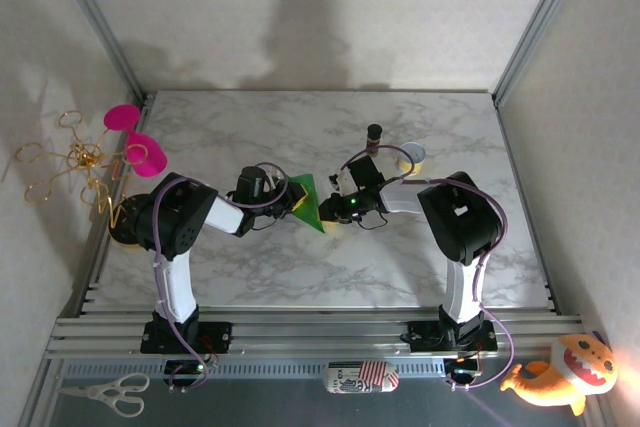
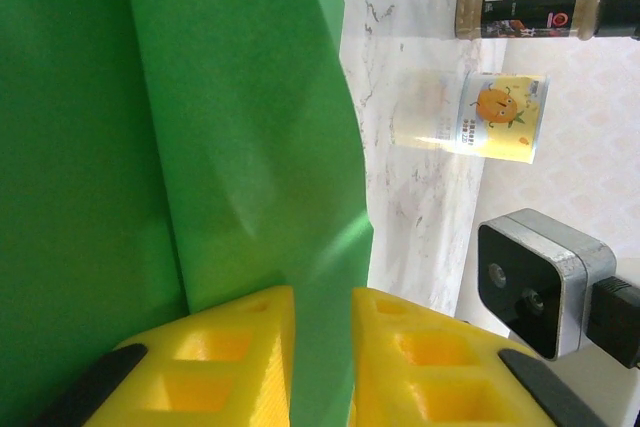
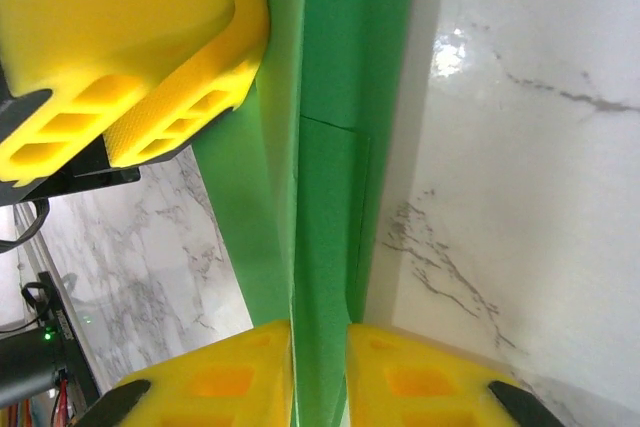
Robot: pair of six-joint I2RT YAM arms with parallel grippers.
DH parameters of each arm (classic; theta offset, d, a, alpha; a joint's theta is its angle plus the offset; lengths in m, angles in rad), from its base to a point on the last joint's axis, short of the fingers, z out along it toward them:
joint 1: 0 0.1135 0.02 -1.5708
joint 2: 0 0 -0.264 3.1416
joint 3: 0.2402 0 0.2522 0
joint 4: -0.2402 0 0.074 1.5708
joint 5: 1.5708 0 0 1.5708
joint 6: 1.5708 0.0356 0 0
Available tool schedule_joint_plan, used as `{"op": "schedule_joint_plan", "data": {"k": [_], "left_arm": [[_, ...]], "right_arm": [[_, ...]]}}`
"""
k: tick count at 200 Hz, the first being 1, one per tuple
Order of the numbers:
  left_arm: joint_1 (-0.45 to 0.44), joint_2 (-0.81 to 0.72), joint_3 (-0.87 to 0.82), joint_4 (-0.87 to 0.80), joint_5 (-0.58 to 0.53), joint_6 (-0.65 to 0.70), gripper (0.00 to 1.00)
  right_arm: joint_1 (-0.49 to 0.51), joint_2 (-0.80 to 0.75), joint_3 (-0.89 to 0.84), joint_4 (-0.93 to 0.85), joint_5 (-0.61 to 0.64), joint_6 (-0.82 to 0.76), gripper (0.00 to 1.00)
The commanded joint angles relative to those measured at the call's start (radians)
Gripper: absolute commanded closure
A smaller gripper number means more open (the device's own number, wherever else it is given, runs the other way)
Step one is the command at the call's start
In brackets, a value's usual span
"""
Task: Fold a paper plane with a square sheet of paper (pick it up from the middle)
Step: Fourth fold the wing at the center of the table.
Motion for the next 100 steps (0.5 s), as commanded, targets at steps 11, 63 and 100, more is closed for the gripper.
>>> {"op": "schedule_joint_plan", "data": {"k": [11, 63, 100], "left_arm": [[0.000, 0.023, -0.024, -0.033, -0.029, 0.021, 0.78], [0.001, 0.028, -0.021, -0.039, -0.030, 0.019, 0.78], [0.000, 0.029, -0.022, -0.045, -0.033, 0.021, 0.78]], "right_arm": [[-0.006, -0.019, -0.008, -0.084, 0.000, -0.034, 0.78], [0.000, -0.039, -0.014, -0.077, -0.031, -0.047, 0.77], [0.007, -0.039, -0.010, -0.093, -0.038, -0.060, 0.78]]}}
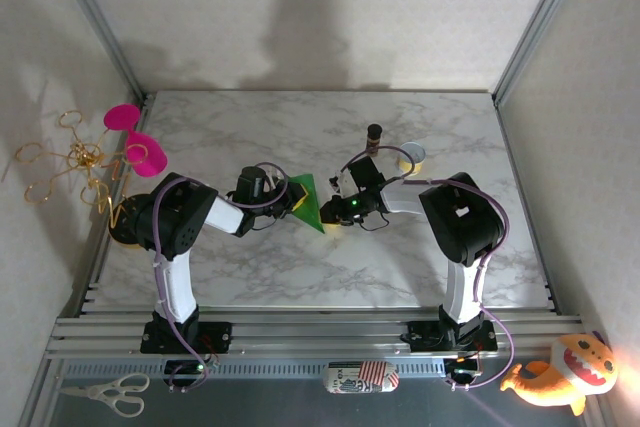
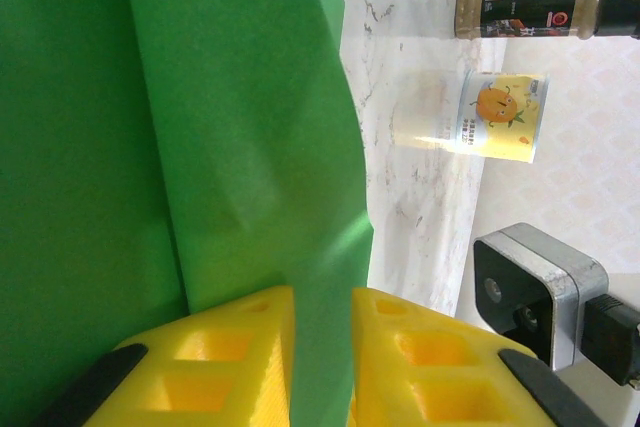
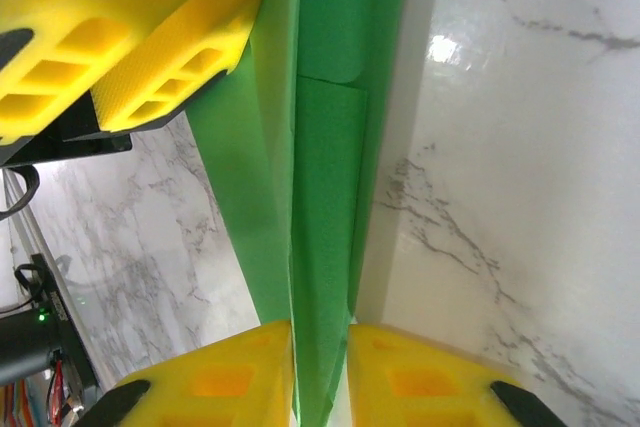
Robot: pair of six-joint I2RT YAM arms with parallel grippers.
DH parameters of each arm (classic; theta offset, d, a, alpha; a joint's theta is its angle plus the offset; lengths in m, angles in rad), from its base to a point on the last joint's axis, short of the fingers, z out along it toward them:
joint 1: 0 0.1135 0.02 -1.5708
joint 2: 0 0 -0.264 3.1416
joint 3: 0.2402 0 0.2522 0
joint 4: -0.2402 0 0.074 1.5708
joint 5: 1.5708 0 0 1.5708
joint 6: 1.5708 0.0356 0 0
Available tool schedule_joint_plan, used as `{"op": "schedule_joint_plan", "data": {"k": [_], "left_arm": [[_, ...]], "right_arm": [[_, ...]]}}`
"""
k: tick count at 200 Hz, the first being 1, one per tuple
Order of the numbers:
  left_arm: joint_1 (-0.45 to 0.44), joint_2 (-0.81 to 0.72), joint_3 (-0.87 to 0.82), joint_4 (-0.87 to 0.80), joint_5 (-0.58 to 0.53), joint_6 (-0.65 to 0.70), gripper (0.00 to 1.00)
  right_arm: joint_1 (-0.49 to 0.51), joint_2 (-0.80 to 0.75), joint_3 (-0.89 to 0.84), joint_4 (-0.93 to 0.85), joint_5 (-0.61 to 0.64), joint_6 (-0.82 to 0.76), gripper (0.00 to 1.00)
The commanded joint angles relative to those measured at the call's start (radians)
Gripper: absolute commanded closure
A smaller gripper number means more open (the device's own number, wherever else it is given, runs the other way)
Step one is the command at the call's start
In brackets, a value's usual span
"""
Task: Fold a paper plane with a square sheet of paper (pick it up from the middle)
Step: Fourth fold the wing at the center of the table.
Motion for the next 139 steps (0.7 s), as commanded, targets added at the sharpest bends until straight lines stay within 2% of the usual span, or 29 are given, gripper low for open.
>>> {"op": "schedule_joint_plan", "data": {"k": [1, 49, 95, 139], "left_arm": [[0.000, 0.029, -0.022, -0.046, -0.032, 0.020, 0.78], [0.000, 0.029, -0.022, -0.049, -0.032, 0.018, 0.78], [0.001, 0.030, -0.024, -0.053, -0.032, 0.020, 0.77], [0.001, 0.026, -0.019, -0.073, -0.031, 0.028, 0.77]], "right_arm": [[0.006, -0.027, -0.008, -0.045, -0.029, -0.026, 0.78], [0.019, -0.004, -0.006, -0.046, -0.046, -0.033, 0.84], [0.019, 0.027, -0.004, -0.055, 0.005, -0.020, 0.87], [0.007, -0.111, -0.021, -0.031, 0.087, 0.011, 0.75]]}}
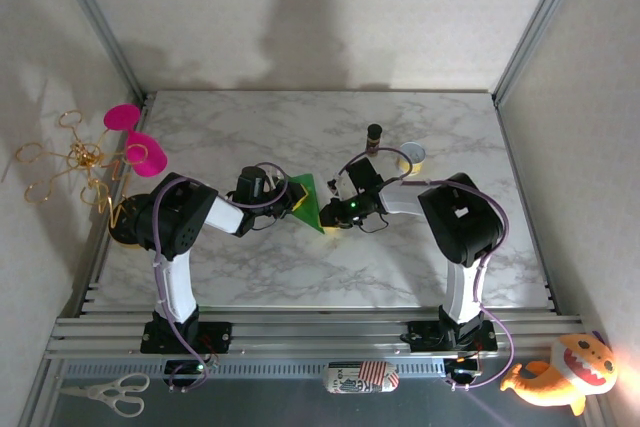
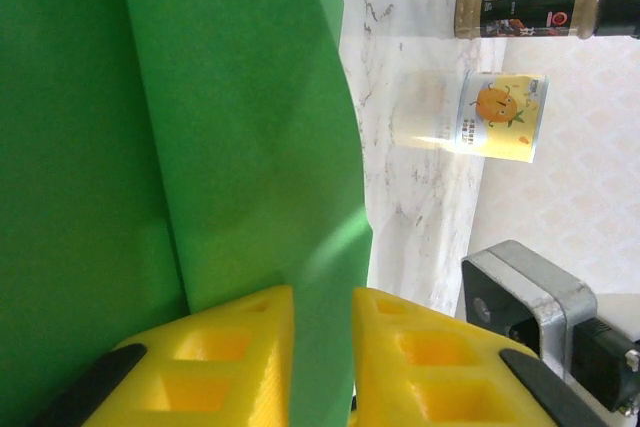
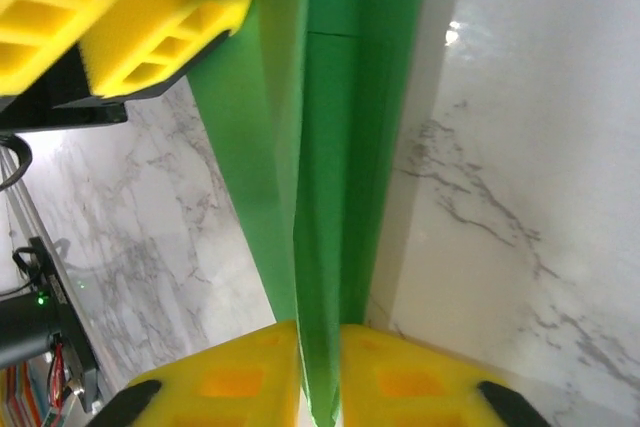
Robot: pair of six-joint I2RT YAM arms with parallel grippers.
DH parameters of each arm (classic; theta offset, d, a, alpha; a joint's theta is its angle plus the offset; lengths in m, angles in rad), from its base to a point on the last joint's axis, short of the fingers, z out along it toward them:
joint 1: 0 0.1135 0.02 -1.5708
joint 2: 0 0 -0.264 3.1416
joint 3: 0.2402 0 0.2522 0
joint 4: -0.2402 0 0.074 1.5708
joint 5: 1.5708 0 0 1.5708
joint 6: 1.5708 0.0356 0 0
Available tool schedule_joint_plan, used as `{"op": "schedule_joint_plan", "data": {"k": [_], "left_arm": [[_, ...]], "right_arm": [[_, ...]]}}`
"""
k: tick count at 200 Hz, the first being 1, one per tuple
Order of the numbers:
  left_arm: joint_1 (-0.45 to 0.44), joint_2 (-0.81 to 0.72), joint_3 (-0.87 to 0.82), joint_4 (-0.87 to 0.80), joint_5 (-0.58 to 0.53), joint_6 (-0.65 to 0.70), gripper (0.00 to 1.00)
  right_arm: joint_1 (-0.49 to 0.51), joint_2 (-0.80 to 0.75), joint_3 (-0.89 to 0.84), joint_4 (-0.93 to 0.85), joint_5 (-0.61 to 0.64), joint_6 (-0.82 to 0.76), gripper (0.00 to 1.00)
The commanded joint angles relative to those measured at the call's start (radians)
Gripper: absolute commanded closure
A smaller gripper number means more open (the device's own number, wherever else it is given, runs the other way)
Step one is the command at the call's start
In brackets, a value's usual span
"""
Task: Fold a paper plane with a square sheet of paper (pick it up from the middle)
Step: Fourth fold the wing at the center of the table.
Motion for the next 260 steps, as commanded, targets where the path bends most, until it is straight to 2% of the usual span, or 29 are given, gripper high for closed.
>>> {"op": "schedule_joint_plan", "data": {"k": [1, 17, 48, 103, 181, 260], "left_arm": [[0.001, 0.026, -0.018, -0.073, -0.031, 0.028, 0.77], [0.000, 0.024, -0.017, -0.078, -0.031, 0.029, 0.77], [0.001, 0.024, -0.015, -0.082, -0.031, 0.031, 0.78], [0.001, 0.027, -0.013, -0.088, -0.031, 0.031, 0.78], [0.001, 0.029, -0.010, -0.095, -0.032, 0.031, 0.77], [0.001, 0.029, -0.013, -0.095, -0.031, 0.030, 0.76]], "right_arm": [[-0.007, -0.102, -0.020, -0.009, 0.082, 0.017, 0.75], [-0.007, -0.139, -0.021, -0.014, 0.128, 0.016, 0.73], [0.021, -0.120, 0.009, -0.006, 0.047, -0.003, 0.77], [0.071, -0.029, 0.081, -0.028, 0.051, -0.007, 0.84], [0.073, 0.020, 0.089, -0.065, 0.127, 0.007, 0.85], [0.071, 0.034, 0.072, -0.046, 0.109, 0.020, 0.85]]}}
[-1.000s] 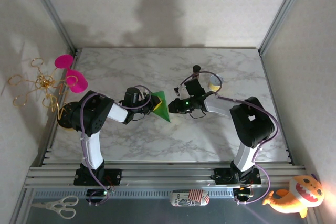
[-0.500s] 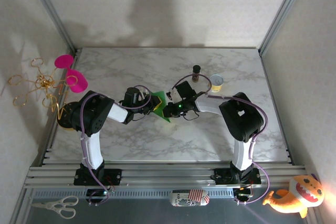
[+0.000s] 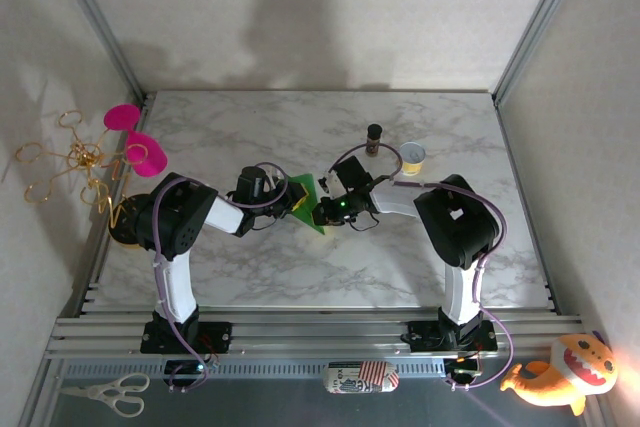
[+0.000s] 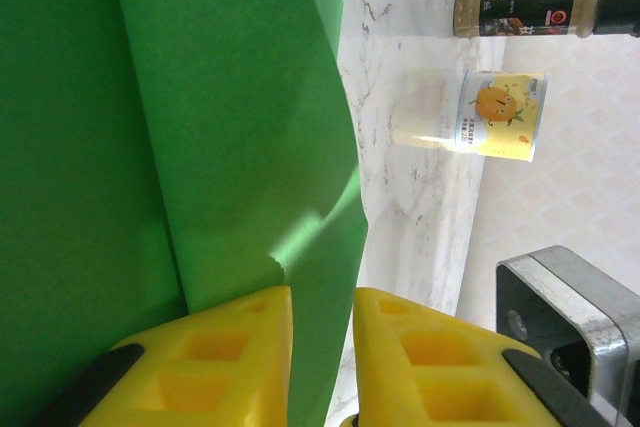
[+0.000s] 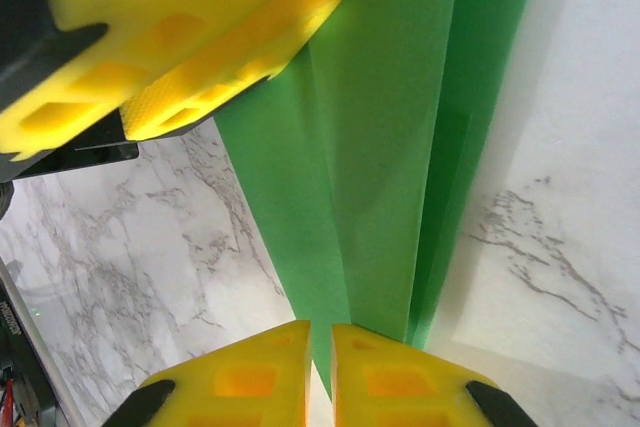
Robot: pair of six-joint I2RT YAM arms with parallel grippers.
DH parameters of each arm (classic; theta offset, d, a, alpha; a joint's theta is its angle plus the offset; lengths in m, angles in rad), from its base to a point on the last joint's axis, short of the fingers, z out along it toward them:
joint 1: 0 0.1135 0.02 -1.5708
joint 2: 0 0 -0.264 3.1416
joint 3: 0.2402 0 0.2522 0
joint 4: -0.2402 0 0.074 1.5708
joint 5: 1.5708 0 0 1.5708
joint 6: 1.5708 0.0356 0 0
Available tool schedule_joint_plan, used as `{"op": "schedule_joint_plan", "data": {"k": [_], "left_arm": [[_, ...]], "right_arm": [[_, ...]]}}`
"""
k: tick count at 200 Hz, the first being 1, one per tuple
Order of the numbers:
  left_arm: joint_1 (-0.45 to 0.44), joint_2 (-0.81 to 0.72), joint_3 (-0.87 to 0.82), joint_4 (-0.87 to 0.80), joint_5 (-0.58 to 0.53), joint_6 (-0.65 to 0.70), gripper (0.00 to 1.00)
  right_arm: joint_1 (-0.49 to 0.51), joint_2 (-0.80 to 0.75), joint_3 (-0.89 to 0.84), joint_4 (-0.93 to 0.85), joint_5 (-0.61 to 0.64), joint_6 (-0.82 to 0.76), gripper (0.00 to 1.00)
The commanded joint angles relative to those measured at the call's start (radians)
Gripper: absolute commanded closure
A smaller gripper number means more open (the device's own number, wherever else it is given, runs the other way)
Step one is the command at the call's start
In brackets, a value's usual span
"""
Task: Fold a paper plane with a square sheet of paper (pick it up from the middle)
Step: Fourth fold the wing at the center of the table.
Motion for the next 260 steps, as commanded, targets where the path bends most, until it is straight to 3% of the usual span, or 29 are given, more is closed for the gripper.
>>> {"op": "schedule_joint_plan", "data": {"k": [1, 105, 158, 260], "left_arm": [[0.001, 0.030, -0.013, -0.093, -0.032, 0.026, 0.76], [0.000, -0.054, 0.039, -0.115, 0.000, 0.032, 0.76], [-0.015, -0.153, 0.093, -0.261, -0.016, 0.142, 0.75], [-0.062, -0.075, 0.098, -0.270, -0.019, 0.196, 0.82]], "right_arm": [[0.001, 0.019, 0.004, -0.010, -0.003, 0.014, 0.85], [-0.002, 0.070, -0.005, -0.079, 0.071, -0.016, 0.85], [-0.007, 0.025, -0.061, -0.145, 0.088, -0.085, 0.85], [-0.022, -0.018, -0.122, -0.181, 0.064, -0.109, 0.85]]}}
